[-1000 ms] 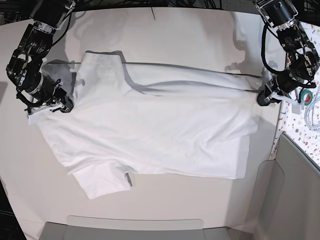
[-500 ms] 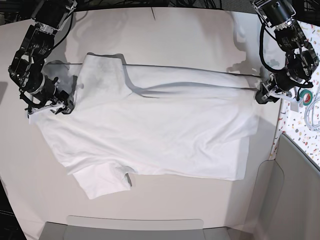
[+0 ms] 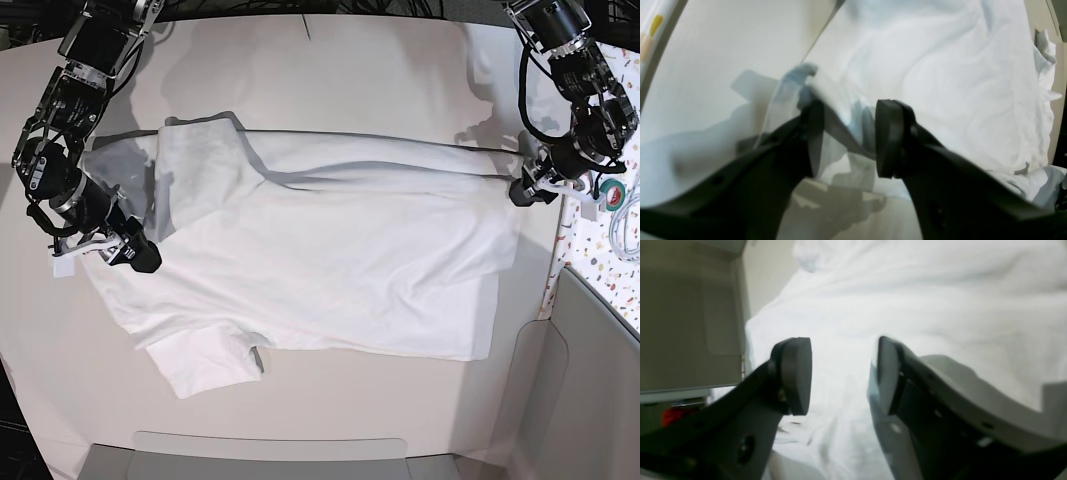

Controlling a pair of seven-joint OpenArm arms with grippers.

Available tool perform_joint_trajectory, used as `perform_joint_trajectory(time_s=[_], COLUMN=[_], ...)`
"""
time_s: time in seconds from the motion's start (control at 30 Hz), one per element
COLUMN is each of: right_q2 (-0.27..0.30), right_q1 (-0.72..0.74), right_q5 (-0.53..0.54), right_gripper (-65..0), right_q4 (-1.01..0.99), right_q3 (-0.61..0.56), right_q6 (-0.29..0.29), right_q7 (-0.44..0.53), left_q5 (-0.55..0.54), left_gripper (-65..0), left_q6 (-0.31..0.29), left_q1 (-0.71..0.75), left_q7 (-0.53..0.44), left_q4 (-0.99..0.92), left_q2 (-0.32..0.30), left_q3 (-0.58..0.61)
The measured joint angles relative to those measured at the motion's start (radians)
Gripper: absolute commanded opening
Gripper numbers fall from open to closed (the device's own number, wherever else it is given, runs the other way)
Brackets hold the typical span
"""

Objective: Layout the t-shirt on the table in an organized manner, then fold the t-shirt properly

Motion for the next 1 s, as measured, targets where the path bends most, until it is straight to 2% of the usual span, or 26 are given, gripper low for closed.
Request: perform_joint_trajectory(time_s=[0.17,0.37,0.63,0.7,0.8,0.9,1.0], right_q2=[0.003,0.003,0.029,0.049,0.07,0.076,0.083], right_q1=[-0.024,-0.032,-0.025,-0.025,-0.021,-0.029,-0.054], right_q5=[-0.013,-0.173,-0.179,-0.148,-0.031,0.098,0.156], right_gripper=[-34.0,-34.0,-33.8,-33.8,-33.8,-33.8,-33.8], right_q4=[-0.005,-0.148,-0.171,-0.159,-0.156,-0.155,-0.153], right_q3=[-0.008,-0.011,-0.013,-0.012,0.0,-0.001,-0.003], right_q6=[0.0,-0.003,0.003,-0.003,-0.003,-0.002,0.0], right_q7=[0.002,0.002,0.004,-0.016,-0.061,-0.069,-0.066], left_q5=[0.001,-0.006,-0.006,-0.006,-0.007,-0.008,-0.007], left_gripper=[-43.0,-43.2,-43.2,-43.2,-43.2,-43.2,-43.2], left_q6=[0.0,0.0,0.0,0.0,0.0,0.0,0.0], left_q1=[0.021,0.051,0.049,0.051,0.06,0.063,0.063], left_q7=[0.001,0.001,0.0,0.0,0.0,0.0,0.0], left_q4=[0.0,0.003,0.003,0.003,0.003,0.003,0.003], left_q2=[0.0,0.001,0.0,0.0,0.001,0.0,0.005], left_q3=[0.0,0.0,0.0,0.0,0.0,0.0,0.0])
